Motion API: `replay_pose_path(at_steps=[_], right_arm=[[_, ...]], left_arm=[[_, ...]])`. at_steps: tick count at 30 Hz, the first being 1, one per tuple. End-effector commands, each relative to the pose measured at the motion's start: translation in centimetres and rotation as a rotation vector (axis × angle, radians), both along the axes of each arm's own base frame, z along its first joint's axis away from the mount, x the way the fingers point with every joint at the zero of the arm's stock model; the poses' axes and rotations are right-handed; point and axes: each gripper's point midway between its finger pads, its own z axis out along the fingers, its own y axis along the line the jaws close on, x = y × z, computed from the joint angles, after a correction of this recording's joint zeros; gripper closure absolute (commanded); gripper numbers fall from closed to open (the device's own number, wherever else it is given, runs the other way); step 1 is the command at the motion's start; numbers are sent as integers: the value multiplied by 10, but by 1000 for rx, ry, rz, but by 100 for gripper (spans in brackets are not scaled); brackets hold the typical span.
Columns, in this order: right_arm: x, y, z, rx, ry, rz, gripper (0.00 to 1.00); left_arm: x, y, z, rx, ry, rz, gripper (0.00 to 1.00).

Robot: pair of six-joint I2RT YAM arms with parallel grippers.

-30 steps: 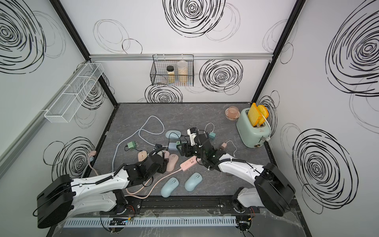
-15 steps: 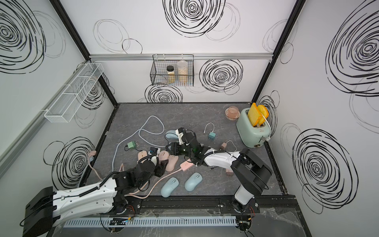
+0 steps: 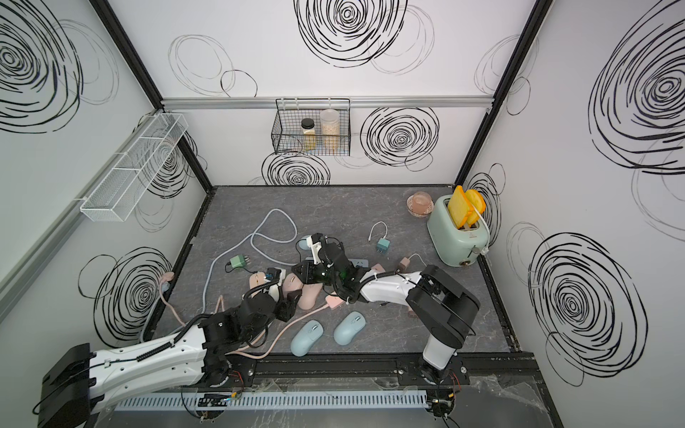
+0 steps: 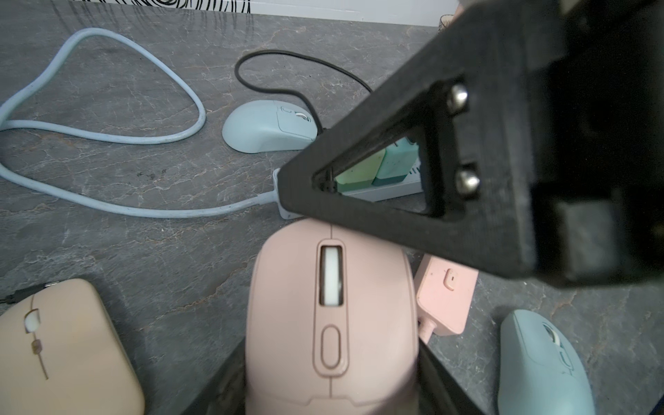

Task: Unplug the wireless mouse
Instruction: Remove the power cord from the mouse.

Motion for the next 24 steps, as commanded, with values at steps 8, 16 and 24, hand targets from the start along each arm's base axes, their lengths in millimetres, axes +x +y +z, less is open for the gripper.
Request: replay_pose_path(at_steps=[8,16,24], right_arm=[[8,9,10,45,16,-44,100],[50,-9,18,67,30,-118,100],[89,-14,32,106,56,-117,100]], left_arm=[[5,1,23,-99,-57,40,100],[3,6,16,-94,-19,69,100],[3,11,-7,6,92,125,100]])
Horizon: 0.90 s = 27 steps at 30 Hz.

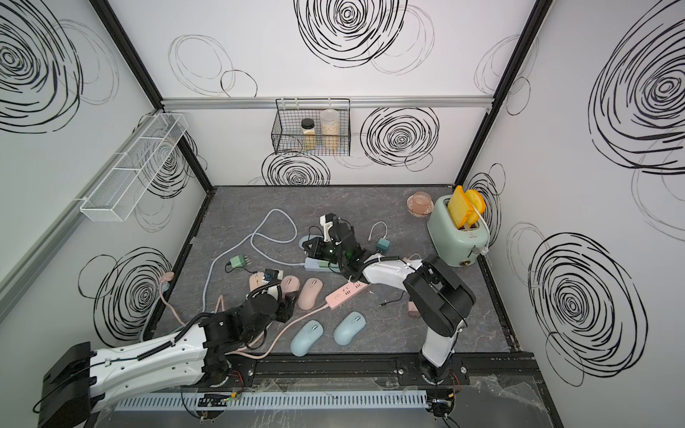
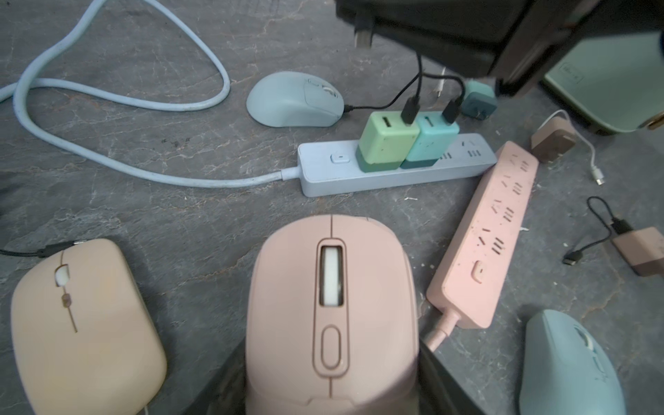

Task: Unplug the wireless mouse
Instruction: Place the mouse at the center of the board.

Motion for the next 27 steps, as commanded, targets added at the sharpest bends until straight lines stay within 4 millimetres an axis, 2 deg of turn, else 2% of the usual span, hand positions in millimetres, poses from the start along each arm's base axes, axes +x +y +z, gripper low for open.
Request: replay_pose_path(at_steps=[1,4,9,11,13,14,15,18,23,27], right_arm=[[1,13,10,19,19,54,100],[-13,18,-2,-34,20,80,100],[-44,14,-27,-123,27,103,98],[-56,13,-32,-154,20,117,87],[-67,14,-35,-187,0,143,63],[-73,15,-34,-201,-16,158,49],[-78,15,-31,-208,-35,168,40],[-85,4,-16,-215,-88,150,29],[-91,-26,14,-187,-146,81,25],[-85,-57,17,-201,-139,5,24]], left_arm=[[6,0,12,-34,4,62,100],[17,6,9,-66,50,99,100],[40,27,-3,-85,118,179,100],[48,31,-8,-101,134,201,100],[56,35,-15,-111,160,216,100],[61,38,-19,-107,175,228,100],[66,40,-21,-108,181,236,100],[80,45,-26,-109,196,254,100],[95,38,-33,-94,220,243,100],[103,26,-42,-89,255,213,100]])
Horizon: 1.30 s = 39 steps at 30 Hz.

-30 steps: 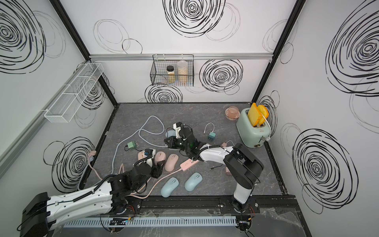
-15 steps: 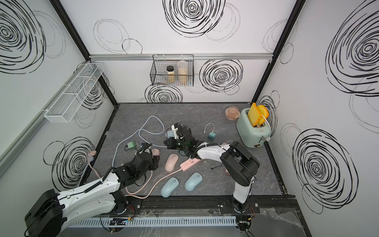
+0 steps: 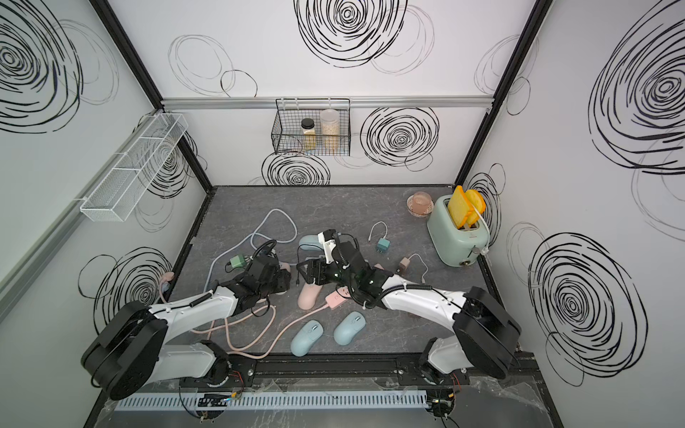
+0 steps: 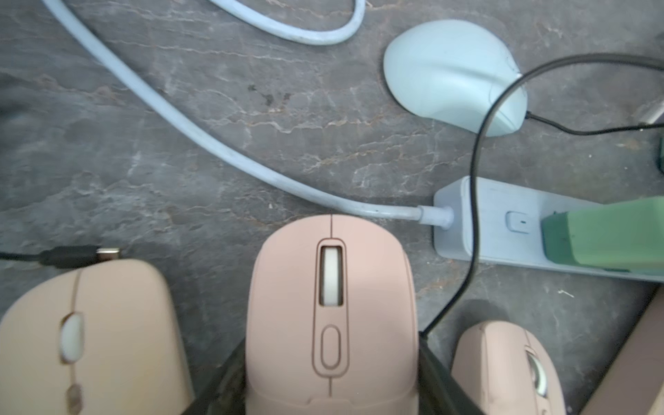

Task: Unplug the wireless mouse
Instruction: Place the mouse at the center of the board, then remove the plug from the socket.

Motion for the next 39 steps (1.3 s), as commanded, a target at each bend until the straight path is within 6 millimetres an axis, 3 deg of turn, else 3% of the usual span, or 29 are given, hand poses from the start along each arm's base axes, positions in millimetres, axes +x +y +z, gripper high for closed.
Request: replay_pose_path(at_steps=[1,5,7,11,16,21,25,29,34,39], right_arm=[[12,-32,-17,-62,20,-100,24],[20,-57,-21,-60,41,-159,24],[25,-65,-22,-71,41,-186,24],[33,-78,-27,-89,54,-222,23],[42,-96,-37,-121,74,-263,19],[47,-114,-43,-139,82,-304,20],[56,-132,-55,-194,87,-344,24],[65,-143,-66,-231,104,-369,28],[69,-148,-75,-266,114,-375,30],[68,-153,-79,-280,122,-381,30]], left_arm=[[19,-20,8,-36,-29,-36,100],[12,-12,-9,17,25,-8,98],[7,-4,-12,34,30,14,83],[2,3,-11,36,20,29,36],[4,6,-1,20,-7,39,3],[7,7,22,-22,-54,40,1],[13,-5,72,-81,-181,-16,2],[16,-38,119,-116,-269,-150,10],[10,-97,135,-10,-302,-335,18],[22,-130,129,130,-257,-497,2]])
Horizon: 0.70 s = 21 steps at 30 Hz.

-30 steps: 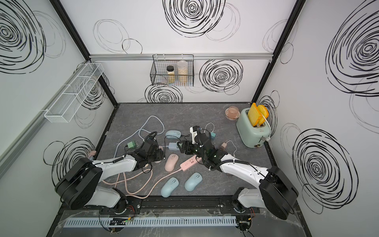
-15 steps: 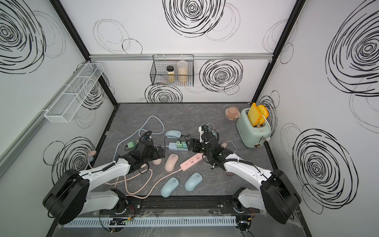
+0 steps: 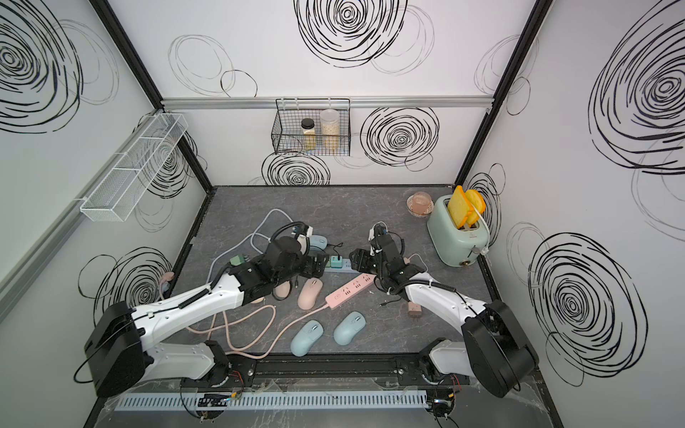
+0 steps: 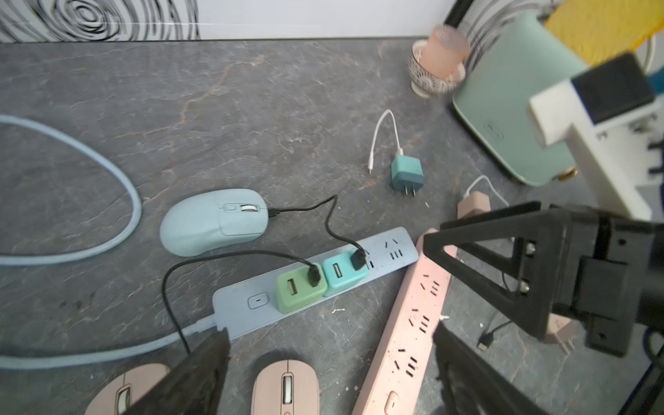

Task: Unplug the wireless mouse
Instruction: Remove the plug from the socket.

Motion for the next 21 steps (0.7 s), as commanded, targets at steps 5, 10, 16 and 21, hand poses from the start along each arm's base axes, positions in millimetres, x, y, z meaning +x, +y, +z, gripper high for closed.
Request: replay_pose_path(at_steps=[5,10,16,21], right_arm=[[-1,-8,-1,-28,-7,7,29],[0,-6,0,-50,-13,31,29],[2,-2,-5,-71,-1,65,30],[-2,6,-16,-76,26,104,43]], left_arm=[[11,3,1,71,-20,-126,2],[9,0,22,-58,-38,-247,2],[17,10,-6,304,-69,-269,8],[24,4,-30,528,-132,-333,8]])
